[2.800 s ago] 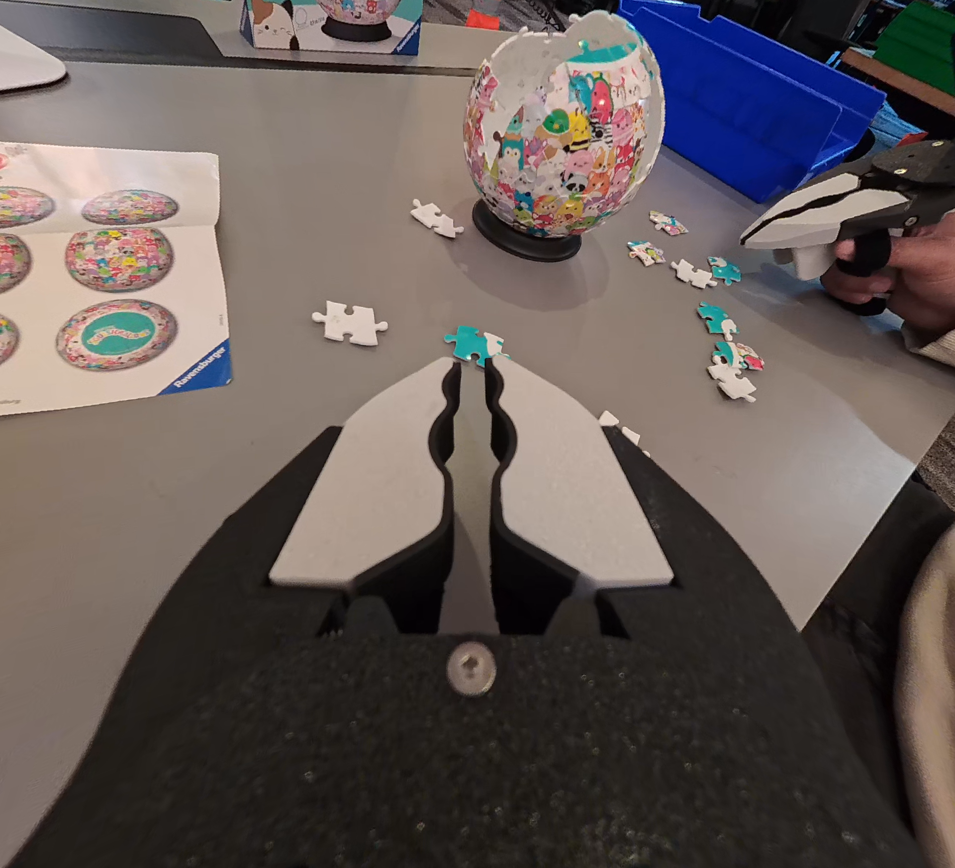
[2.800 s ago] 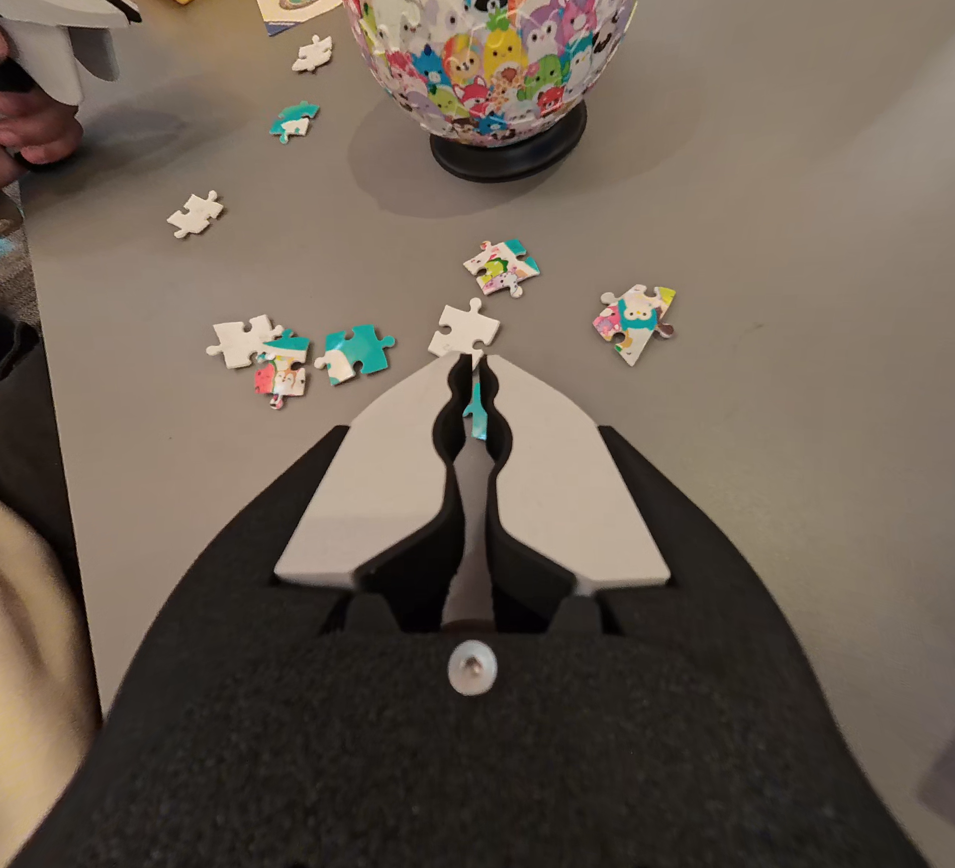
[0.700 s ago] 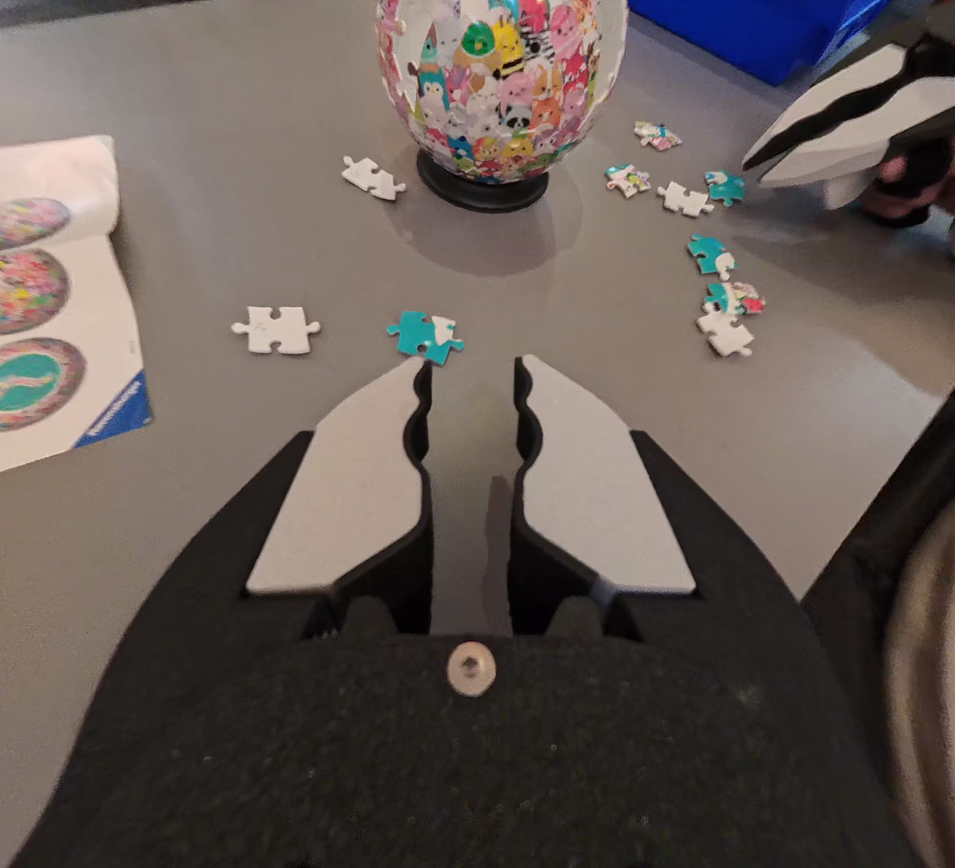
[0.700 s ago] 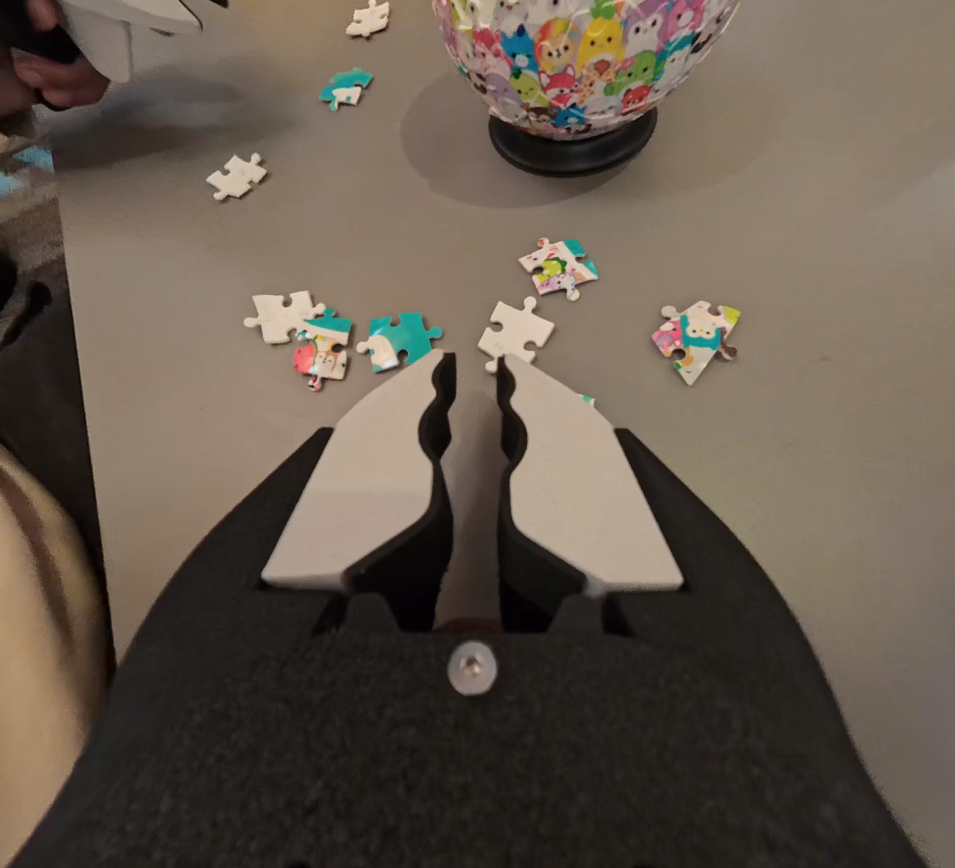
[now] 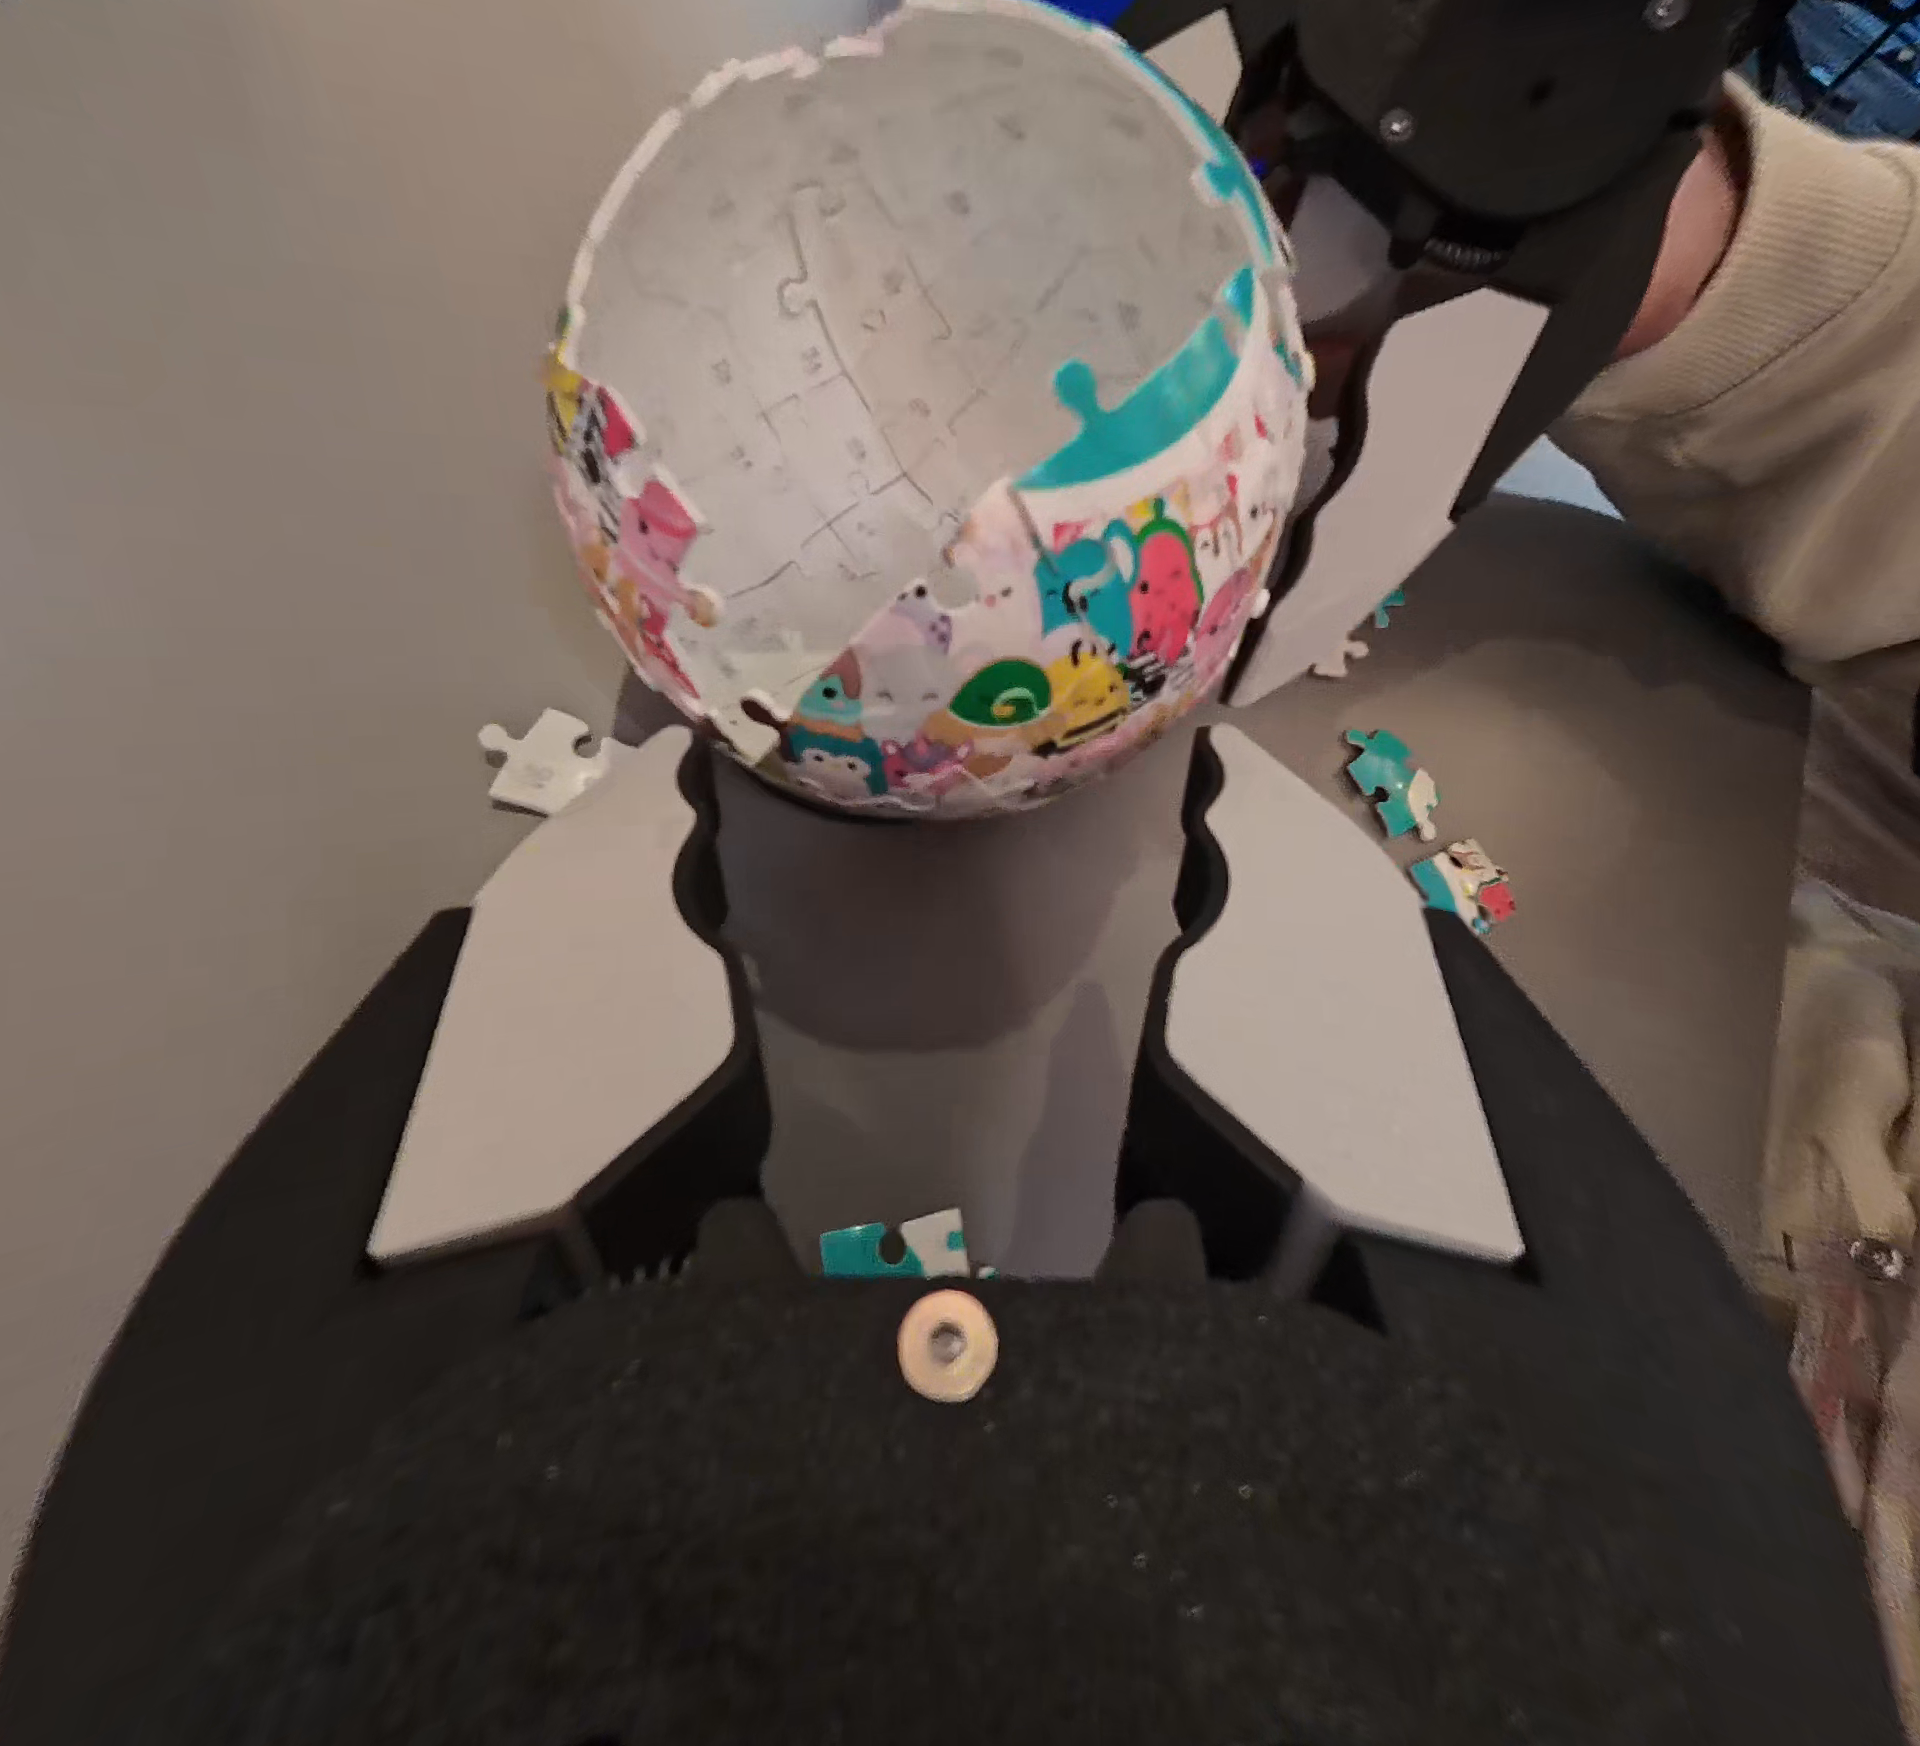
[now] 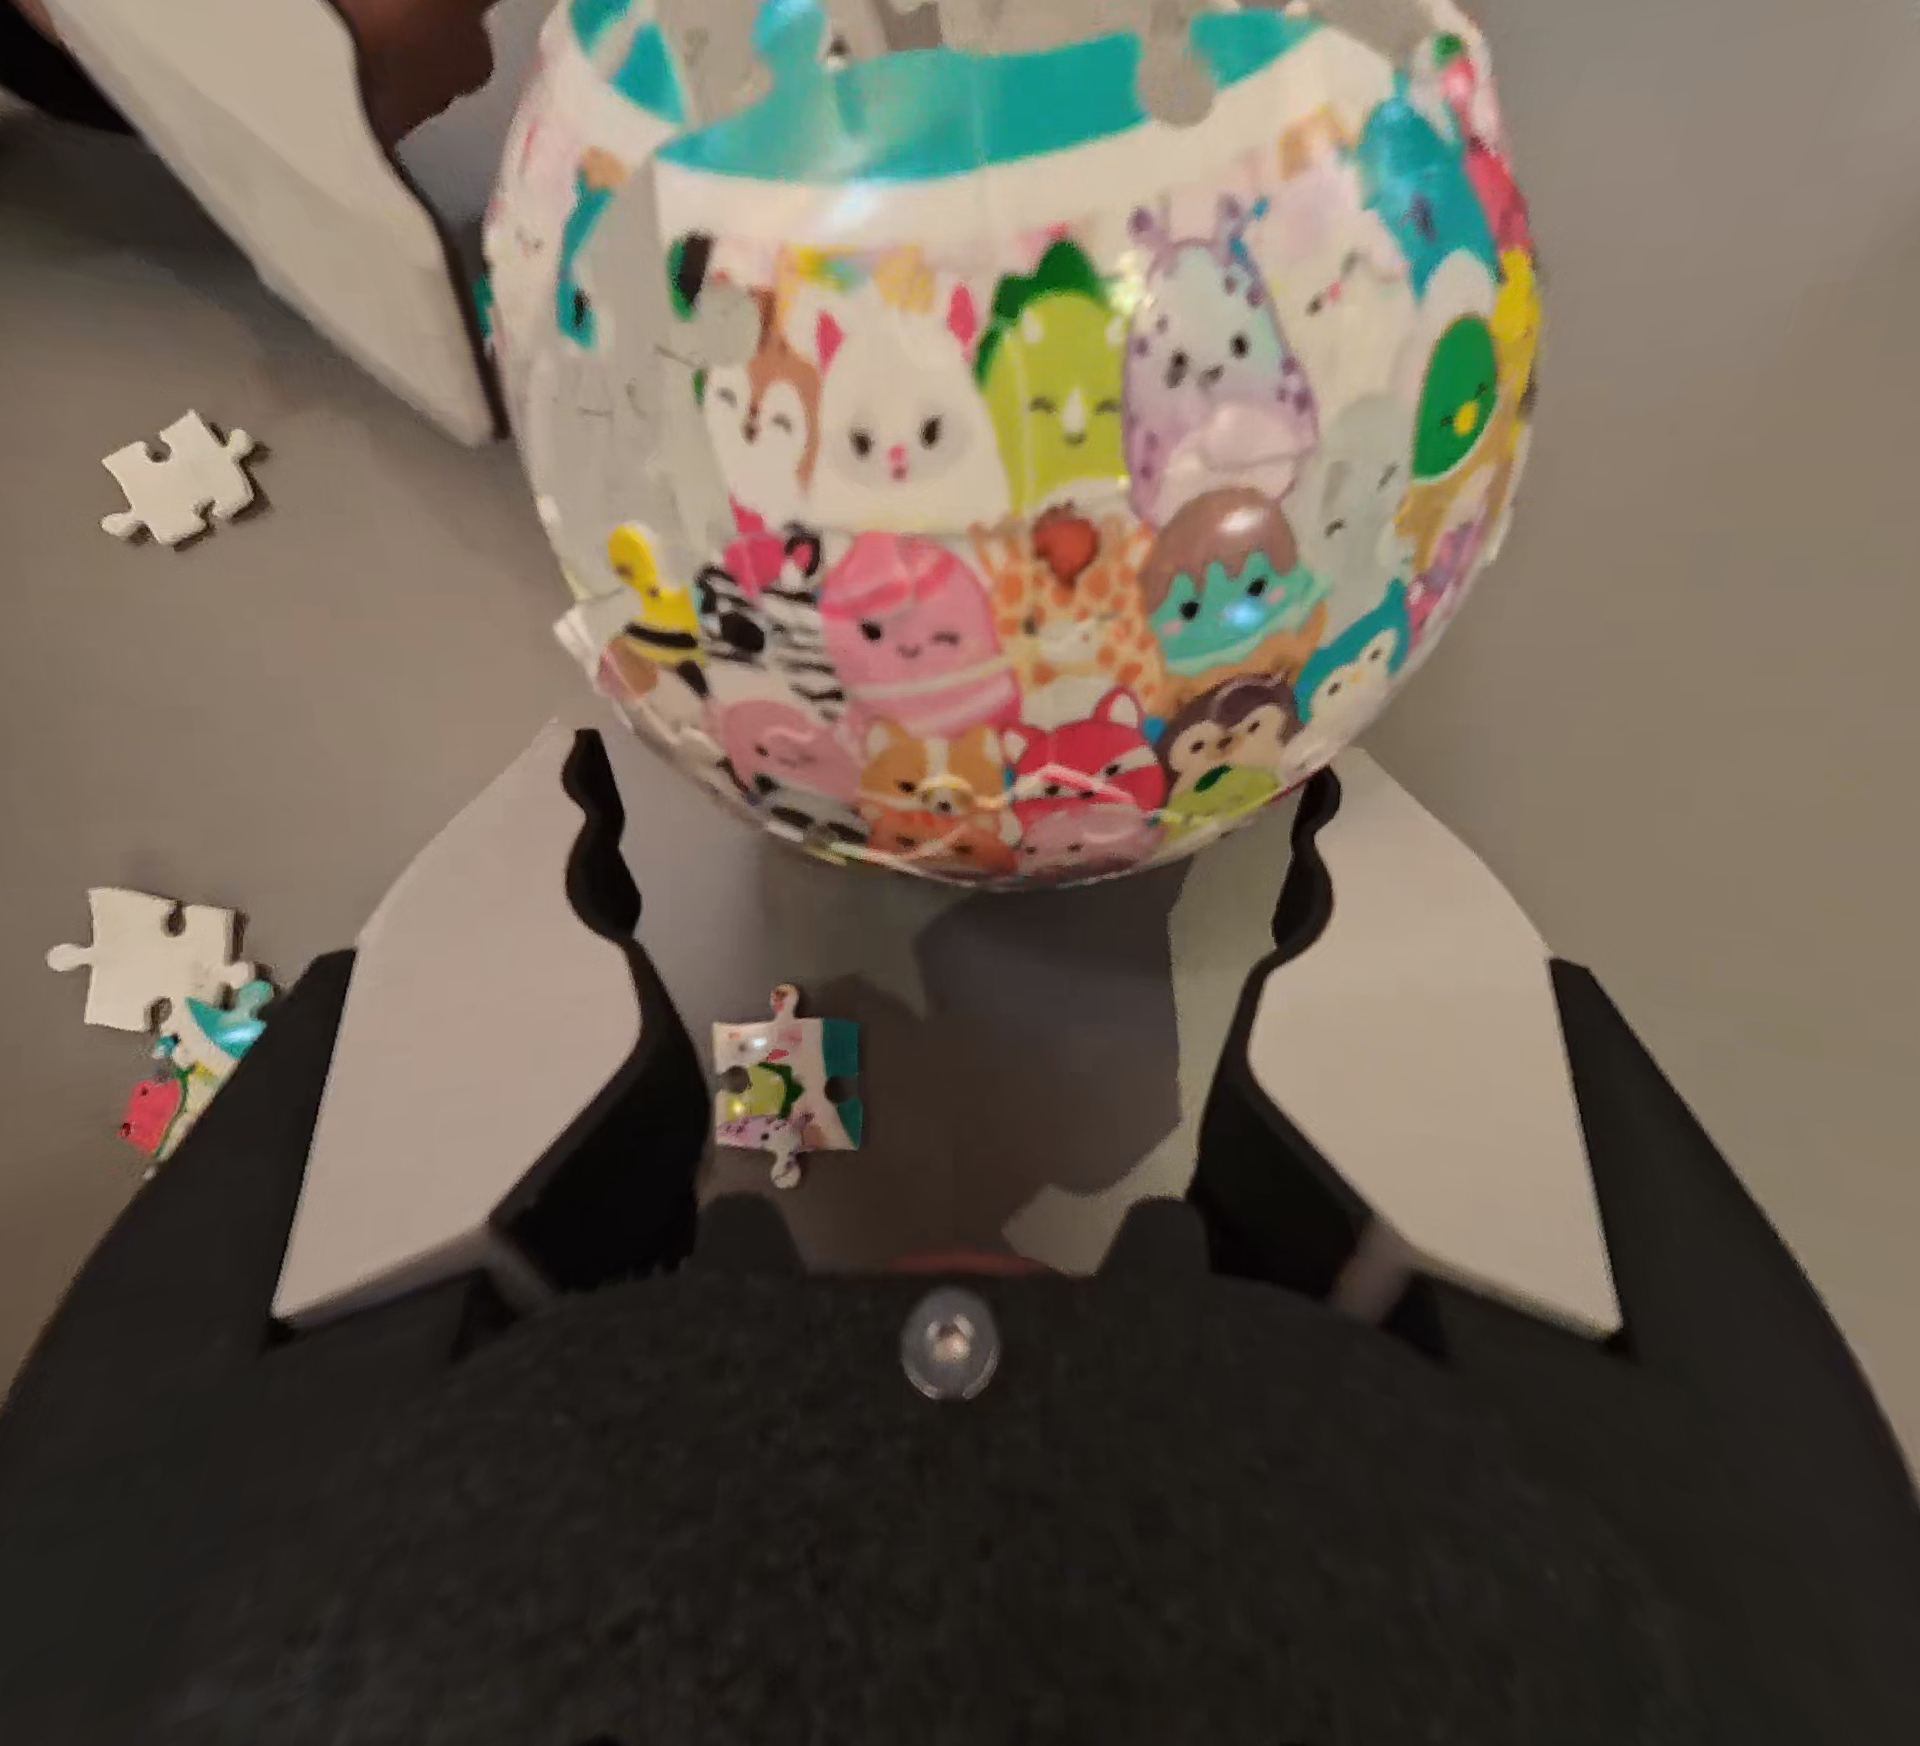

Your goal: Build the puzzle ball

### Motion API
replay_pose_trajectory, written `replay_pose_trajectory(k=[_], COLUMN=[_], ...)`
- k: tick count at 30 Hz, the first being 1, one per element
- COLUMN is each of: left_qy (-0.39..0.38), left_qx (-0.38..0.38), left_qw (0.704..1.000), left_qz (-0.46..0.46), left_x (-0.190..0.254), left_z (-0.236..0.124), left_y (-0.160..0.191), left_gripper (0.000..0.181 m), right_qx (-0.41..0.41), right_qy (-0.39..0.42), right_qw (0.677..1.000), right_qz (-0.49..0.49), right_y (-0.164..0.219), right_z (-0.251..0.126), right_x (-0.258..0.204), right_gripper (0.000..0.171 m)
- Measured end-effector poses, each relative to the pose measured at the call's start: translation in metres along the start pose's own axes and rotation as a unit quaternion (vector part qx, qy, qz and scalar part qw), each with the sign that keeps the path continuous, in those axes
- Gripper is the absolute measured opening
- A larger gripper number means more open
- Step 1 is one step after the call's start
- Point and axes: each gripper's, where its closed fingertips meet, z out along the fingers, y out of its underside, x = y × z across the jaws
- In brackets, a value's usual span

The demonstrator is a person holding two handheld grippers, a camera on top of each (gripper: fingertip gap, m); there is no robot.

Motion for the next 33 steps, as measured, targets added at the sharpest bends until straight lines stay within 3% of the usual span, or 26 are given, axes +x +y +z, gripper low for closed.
replay_pose_trajectory(k=[3,5,8,12,16,24,26,33], left_qy=[-0.008,-0.018,-0.028,-0.032,-0.017,0.004,0.016,0.02], left_qx=[-0.001,0.003,0.02,0.041,0.045,0.024,0.02,0.013], left_qw=[1.0,1.0,0.999,0.998,0.999,0.999,0.999,0.998], left_qz=[0.005,0.003,-0.007,-0.017,0.008,0.037,0.031,0.049], left_x=[-0.008,-0.012,-0.009,0.012,0.044,0.084,0.091,0.108], left_z=[-0.003,-0.01,-0.026,-0.041,-0.044,-0.047,-0.047,-0.042], left_y=[0.0,0.002,0.005,0.014,0.015,0.029,0.034,0.04], left_gripper=[0.088,0.084,0.078,0.061,0.049,0.041,0.04,0.039], right_qx=[-0.018,-0.059,-0.12,-0.076,-0.077,-0.055,-0.045,-0.047], right_qy=[0.001,0.042,0.077,0.077,0.11,0.083,0.069,0.091], right_qw=[1.0,0.997,0.989,0.994,0.99,0.995,0.995,0.994], right_qz=[-0.014,-0.023,-0.024,-0.003,-0.036,0.025,0.055,0.034], right_y=[0.012,0.032,0.074,0.091,0.107,0.103,0.104,0.106], right_z=[-0.007,-0.024,-0.064,-0.085,-0.076,-0.06,-0.061,-0.064], right_x=[-0.009,0.001,0.009,-0.006,0.002,0.005,0.004,0.002], right_gripper=[0.115,0.113,0.077,0.049,0.037,0.041,0.032,0.027])
